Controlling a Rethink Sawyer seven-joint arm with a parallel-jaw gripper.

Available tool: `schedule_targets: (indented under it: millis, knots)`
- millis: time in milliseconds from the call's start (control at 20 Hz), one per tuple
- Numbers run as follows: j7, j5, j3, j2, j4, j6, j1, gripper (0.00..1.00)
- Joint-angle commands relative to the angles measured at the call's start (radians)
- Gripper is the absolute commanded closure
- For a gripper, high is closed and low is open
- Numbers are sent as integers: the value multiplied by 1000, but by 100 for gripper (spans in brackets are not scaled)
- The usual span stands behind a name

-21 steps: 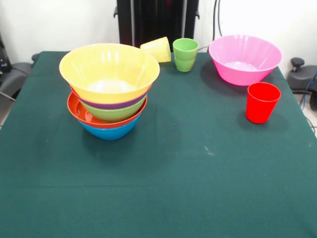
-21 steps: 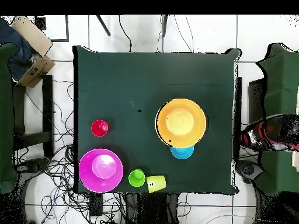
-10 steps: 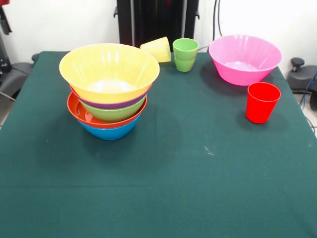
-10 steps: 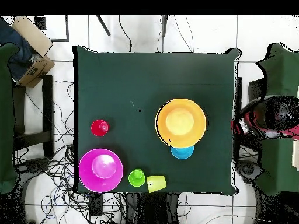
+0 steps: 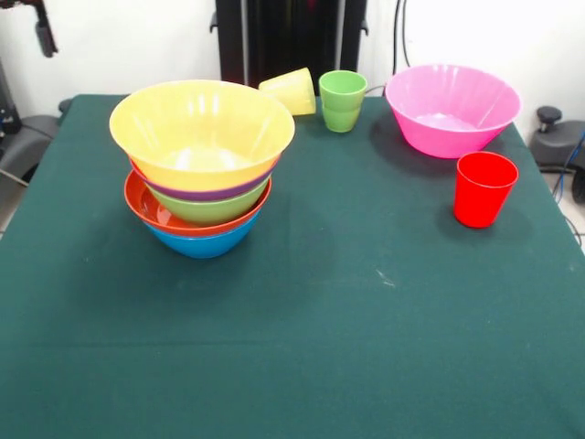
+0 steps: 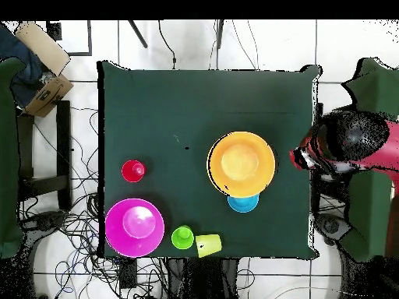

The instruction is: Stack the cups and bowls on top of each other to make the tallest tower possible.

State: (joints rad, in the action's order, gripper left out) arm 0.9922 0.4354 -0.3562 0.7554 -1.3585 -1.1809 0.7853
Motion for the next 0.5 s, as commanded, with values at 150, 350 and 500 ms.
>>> schedule_targets:
  millis: [150, 350, 500]
  knots:
    - [236, -79, 23, -80, -28, -56, -99, 0]
    - [232, -151, 2, -106, -95, 116, -65, 0]
    - [239, -134, 29, -121, -104, 140, -97, 0]
